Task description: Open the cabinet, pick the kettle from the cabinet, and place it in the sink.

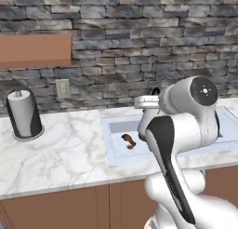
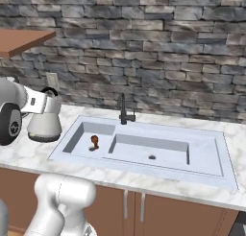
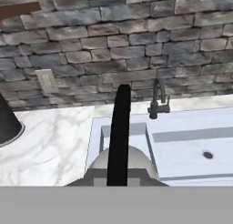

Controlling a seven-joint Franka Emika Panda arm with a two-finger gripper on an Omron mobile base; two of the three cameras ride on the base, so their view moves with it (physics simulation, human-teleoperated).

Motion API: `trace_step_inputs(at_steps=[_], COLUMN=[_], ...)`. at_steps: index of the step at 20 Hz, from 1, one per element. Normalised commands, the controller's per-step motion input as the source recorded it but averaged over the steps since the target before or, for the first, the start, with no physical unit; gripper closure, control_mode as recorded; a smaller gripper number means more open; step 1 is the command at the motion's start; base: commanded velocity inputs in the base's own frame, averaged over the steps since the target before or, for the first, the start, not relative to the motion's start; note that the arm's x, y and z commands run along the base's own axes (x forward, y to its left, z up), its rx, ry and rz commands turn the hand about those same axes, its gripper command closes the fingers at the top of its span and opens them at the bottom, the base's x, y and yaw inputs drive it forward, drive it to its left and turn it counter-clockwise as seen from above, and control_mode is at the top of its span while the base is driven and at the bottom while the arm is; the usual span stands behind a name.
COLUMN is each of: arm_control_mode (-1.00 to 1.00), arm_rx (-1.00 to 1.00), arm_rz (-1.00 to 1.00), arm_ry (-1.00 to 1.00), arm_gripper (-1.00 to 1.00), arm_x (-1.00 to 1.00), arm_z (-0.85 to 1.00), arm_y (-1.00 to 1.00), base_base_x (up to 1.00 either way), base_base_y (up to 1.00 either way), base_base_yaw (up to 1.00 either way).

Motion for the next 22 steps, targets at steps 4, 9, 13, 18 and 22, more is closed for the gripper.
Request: trace_step_inputs(at_steps=[4, 9, 13, 18, 22], arm_control_mode=[-1.00, -1.00, -1.00, -1.00, -1.00], arm_rx=[0.00, 0.00, 0.00, 0.00, 0.00], arm_rz=[-0.23, -0.22, -0.22, -0.18, -0.13], arm_ry=[0.00, 0.00, 0.00, 0.01, 0.02], arm_gripper=[1.00, 1.00, 1.00, 1.00, 1.00], arm_x=[0.31, 0.32, 0.29, 0.25, 0.27], arm_z=[-0.21, -0.13, -0.18, -0.22, -0.20], arm_y=[0.15, 0.09, 0.04, 0.01, 0.00], base_base_x=[0.00, 0.00, 0.00, 0.00, 0.00], base_base_y=[0.00, 0.00, 0.00, 0.00, 0.00], base_base_yaw=[0.00, 0.00, 0.00, 0.00, 0.00])
